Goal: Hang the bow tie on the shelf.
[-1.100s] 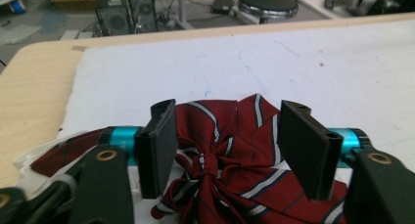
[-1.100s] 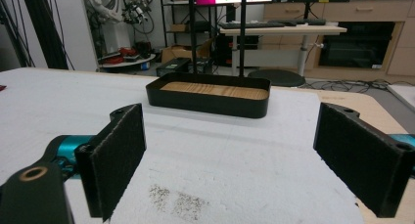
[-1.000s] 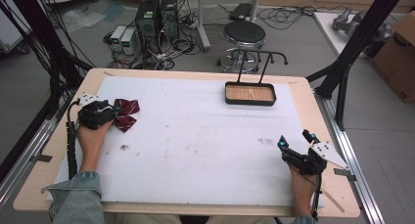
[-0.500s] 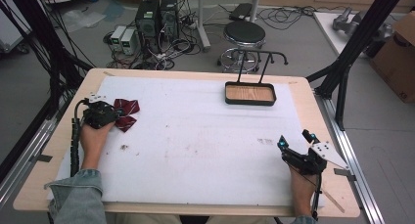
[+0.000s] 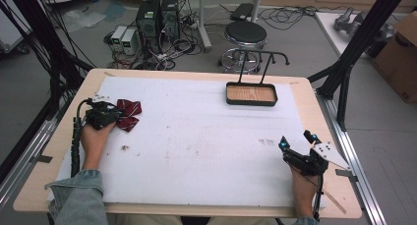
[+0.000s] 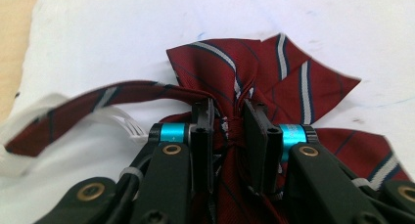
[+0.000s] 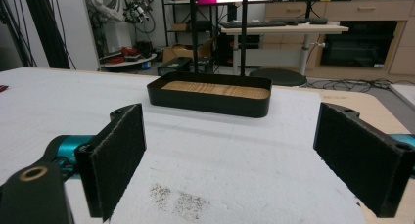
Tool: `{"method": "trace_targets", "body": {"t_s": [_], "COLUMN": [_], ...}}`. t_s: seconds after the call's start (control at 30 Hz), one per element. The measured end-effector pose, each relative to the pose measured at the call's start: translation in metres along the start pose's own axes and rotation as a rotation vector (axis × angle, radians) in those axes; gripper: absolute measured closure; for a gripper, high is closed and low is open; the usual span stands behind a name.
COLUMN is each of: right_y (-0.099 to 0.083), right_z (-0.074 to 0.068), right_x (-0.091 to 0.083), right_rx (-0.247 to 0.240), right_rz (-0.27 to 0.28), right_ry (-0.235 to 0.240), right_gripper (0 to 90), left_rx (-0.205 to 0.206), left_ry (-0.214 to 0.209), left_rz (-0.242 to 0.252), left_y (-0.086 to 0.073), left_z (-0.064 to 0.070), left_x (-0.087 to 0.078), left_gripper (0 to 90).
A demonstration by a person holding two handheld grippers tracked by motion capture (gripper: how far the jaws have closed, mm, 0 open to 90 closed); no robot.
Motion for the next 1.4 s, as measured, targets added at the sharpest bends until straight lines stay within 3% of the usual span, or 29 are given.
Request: {"method": "trace_targets", "body": {"t_s": [0.27,0.5,0.7,1.0,1.4], "right_y": [0.0,0.0,0.0,0.0,0.0], "right_z": [0.0,0.0,0.0,0.001,0.001], "right_x": [0.0,0.0,0.0,0.0,0.0], "right_rx": [0.001,0.006,0.01,0.006,0.018], "right_rz": [0.0,-0.001,-0.001,-0.002,-0.005], "right_ry": [0.002,0.002,0.006,0.006,0.014], "right_gripper": [11.2,11.2,11.2,11.2,11.2], "left_rx": [0.036,0.098,0.144,0.172,0.272], "left_ry": [-0.056,-0.135,-0.194,-0.267,-0.403], "left_rz": [0.097,0.184,0.211,0.232,0.258], "left_y": [0.013,0.033,0.044,0.066,0.116], "left_z": [0.017,0.046,0.066,0.09,0.15], "left_x": [-0.019,-0.036,-0.042,-0.048,-0.051], "left_gripper": [74.1,74.1,74.1,74.1,74.1]}}
Point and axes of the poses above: each handheld gripper's, and its own axes: x roughly forward along the jaws, y roughly out of its top, z roughly to its right, the point moved 4 cm from there along x, roughly forward along the jaws, and after that the axes turned 14 degrees about -z, right-handed, at the moved point
